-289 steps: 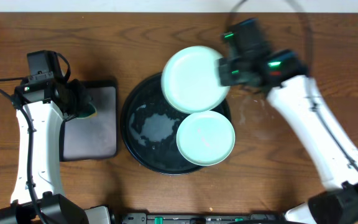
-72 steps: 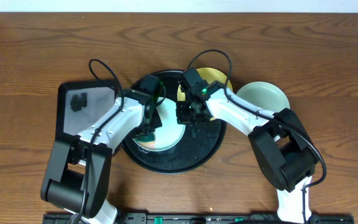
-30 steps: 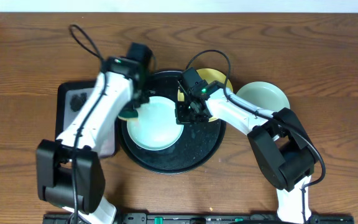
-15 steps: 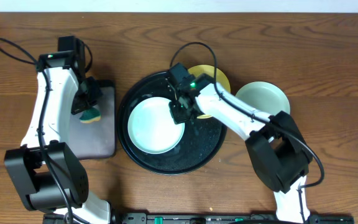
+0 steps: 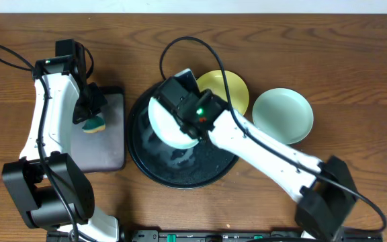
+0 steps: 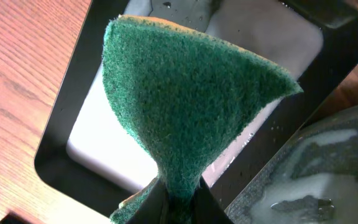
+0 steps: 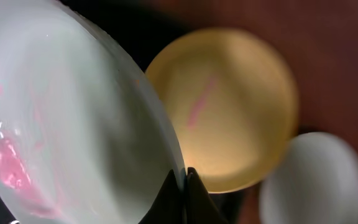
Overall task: Clean dirty plates on tray and stack at the side
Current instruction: 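Lift the second mint plate with the right gripper, then place the second mint plate onto the first mint plate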
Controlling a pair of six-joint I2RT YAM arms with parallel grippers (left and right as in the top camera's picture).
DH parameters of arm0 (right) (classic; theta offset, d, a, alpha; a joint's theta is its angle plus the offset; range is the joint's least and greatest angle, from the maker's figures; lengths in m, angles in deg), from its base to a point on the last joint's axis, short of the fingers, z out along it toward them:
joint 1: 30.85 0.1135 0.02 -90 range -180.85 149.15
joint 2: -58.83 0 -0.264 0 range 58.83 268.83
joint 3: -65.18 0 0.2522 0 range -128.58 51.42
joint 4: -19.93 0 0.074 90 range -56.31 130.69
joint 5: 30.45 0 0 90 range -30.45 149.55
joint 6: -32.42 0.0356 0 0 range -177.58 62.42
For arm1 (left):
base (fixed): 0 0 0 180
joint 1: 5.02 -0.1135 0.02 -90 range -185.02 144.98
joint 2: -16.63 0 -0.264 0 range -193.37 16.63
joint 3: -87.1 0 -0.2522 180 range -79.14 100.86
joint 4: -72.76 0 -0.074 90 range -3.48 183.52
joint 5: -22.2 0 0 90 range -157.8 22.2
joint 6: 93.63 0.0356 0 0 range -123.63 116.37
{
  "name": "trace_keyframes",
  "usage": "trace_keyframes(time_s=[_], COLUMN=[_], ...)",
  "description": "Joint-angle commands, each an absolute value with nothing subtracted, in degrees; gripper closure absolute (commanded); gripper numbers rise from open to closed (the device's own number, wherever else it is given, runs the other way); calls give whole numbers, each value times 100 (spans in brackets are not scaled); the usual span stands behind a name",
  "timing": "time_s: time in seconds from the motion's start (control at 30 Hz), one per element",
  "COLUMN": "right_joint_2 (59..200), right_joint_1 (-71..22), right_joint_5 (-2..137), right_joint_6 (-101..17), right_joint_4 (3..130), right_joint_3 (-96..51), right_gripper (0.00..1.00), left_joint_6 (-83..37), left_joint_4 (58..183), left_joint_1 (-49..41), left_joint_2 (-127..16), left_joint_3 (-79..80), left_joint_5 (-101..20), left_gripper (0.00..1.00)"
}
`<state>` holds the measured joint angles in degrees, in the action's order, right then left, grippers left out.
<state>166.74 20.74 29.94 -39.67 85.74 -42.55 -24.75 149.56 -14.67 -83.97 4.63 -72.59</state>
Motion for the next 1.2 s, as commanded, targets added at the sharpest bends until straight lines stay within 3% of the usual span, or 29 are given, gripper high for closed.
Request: trace_keyframes(time_s=[0.0,0.37,0.73,1.07,1.17], right_joint_2=[16235,15829,15651,15643,15643], right_joint_1=[2420,3193,3875,3936,3845], right_joint_5=[1364,-439,-2203,-2201,-1493], right_joint_6=[-4059,-4374,-5379,-5637,-5484], right_joint_4=[8554,8421,7374,7184,7488], right_joint_3=[-4422,-4422,-4422,-4422,-4411], right_gripper=[99,99,99,99,99], left_joint_6=[-2423,-2423,-2423,-2423,-2423], left_joint_4=[14963,14967,14967,14967,14967], left_joint_1=[-1498,-1498,-1498,-1498,-1498], left_joint_2=[-8248,-8248,-8248,-8248,-8248], left_joint_3=[578,578,576,574,574], left_joint_5=[-7272,-7272,-7272,-7272,-7272], left_gripper=[93,92,93,93,93])
